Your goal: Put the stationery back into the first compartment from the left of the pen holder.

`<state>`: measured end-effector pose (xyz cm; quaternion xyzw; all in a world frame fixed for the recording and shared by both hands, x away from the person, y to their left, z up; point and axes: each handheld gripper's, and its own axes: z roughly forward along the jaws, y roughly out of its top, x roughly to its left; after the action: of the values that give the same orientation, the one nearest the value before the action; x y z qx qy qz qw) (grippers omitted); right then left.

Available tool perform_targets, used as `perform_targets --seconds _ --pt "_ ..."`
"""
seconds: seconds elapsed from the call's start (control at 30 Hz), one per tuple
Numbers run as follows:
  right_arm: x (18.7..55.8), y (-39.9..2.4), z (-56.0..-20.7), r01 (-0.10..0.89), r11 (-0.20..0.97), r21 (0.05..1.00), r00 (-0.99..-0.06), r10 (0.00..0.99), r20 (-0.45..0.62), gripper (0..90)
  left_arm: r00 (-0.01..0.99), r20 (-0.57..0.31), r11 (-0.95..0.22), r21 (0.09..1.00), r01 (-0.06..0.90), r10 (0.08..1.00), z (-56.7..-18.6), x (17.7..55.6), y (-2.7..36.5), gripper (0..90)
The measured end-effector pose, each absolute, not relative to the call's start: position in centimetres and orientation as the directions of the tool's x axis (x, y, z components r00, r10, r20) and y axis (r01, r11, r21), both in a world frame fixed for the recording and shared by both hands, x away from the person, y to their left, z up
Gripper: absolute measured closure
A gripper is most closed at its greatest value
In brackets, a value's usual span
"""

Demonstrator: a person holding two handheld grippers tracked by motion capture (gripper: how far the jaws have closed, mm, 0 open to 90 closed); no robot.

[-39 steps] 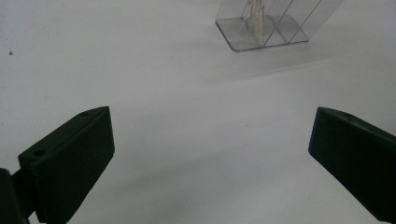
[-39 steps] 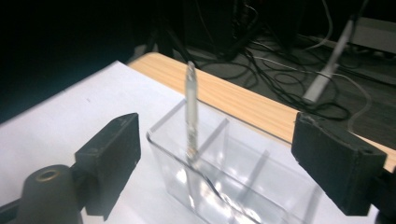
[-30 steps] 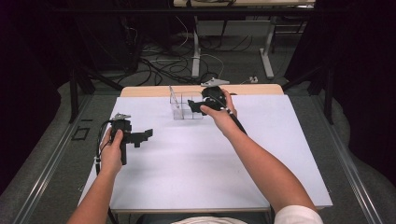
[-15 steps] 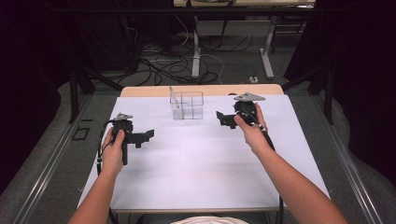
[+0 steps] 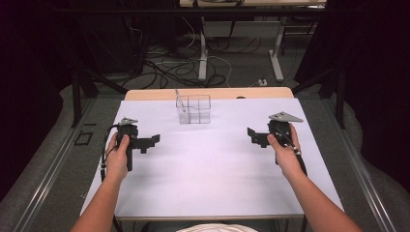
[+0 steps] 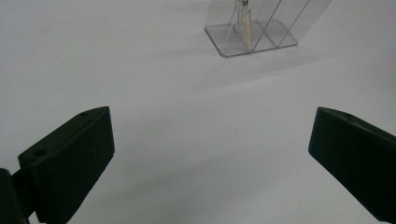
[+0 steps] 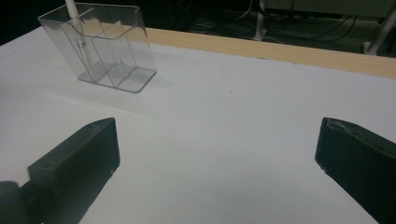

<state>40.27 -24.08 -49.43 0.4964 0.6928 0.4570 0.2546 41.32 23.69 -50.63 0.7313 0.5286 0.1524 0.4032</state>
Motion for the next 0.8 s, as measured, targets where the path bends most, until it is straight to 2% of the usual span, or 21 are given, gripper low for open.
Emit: perform_targets --seconds 0.5,0.8 --pt "39.2 -27.7 -52.5 0.472 0.071 0.879 -0.303 0.949 0.086 0.0 0.392 -0.2 -0.119 0.748 0.653 0.898 -50.8 41.4 23.9 0.2" --pt "39.0 -29.2 -53.5 0.498 0.024 0.867 -0.265 0.956 0.126 0.0 0.378 -0.211 -0.1 0.749 0.655 0.901 -50.8 41.5 24.3 0.2"
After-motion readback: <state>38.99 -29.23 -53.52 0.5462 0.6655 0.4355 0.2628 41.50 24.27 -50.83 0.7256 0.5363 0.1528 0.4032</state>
